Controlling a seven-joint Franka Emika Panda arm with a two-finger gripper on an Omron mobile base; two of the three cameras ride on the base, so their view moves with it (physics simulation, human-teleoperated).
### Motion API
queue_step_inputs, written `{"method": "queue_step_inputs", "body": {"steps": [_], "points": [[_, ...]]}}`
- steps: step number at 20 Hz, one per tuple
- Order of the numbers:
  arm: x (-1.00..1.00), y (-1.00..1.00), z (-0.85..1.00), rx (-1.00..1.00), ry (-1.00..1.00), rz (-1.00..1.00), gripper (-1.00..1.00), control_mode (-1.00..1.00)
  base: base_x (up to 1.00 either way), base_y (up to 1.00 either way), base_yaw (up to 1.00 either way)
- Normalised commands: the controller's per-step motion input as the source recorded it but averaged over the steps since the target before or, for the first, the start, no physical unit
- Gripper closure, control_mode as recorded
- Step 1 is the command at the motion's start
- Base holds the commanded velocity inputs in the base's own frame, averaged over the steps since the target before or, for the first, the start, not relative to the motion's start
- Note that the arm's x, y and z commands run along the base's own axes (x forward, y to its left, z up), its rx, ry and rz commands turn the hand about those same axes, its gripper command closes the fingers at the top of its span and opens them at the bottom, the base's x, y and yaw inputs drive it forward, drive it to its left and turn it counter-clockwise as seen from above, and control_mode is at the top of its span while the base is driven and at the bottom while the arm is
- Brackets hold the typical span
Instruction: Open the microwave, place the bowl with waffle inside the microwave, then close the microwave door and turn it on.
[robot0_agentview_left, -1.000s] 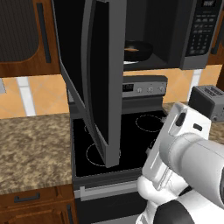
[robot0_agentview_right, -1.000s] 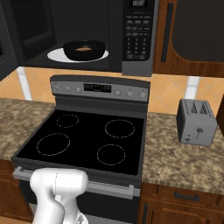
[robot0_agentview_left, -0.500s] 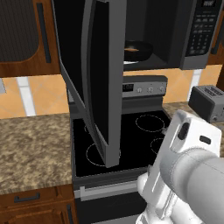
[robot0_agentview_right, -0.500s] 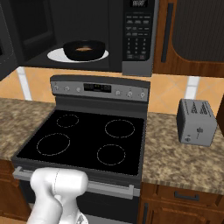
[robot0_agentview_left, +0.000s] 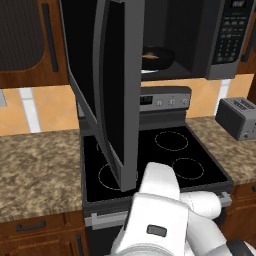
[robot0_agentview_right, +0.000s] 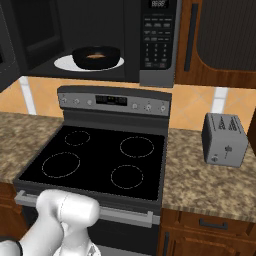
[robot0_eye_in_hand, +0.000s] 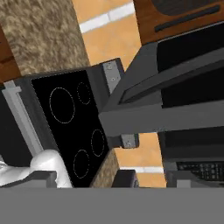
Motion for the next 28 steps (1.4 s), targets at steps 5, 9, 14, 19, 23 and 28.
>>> {"method": "queue_step_inputs", "body": {"steps": [5,9,14,19,23,28], "points": [[0.54,1.00,-0.26,-0.29,0.00,-0.08,-1.00,-1.00,0.00,0.00,0.00],[1.00,0.75,-0.31,-0.26,0.00,-0.19,-1.00,-1.00,0.00,0.00,0.00],[1.00,-0.30,-0.02,-0.03,0.00,-0.25,-1.00,-1.00,0.00,0.00,0.00],[0.74,-0.98,0.00,0.00,-0.03,-0.19,-1.00,-1.00,0.00,0.00,0.00],[0.03,-1.00,0.03,0.00,-0.20,-0.02,-1.00,-1.00,0.00,0.00,0.00],[-0.14,-1.00,0.01,0.00,-0.30,0.00,-1.00,-1.00,0.00,0.00,0.00]]}}
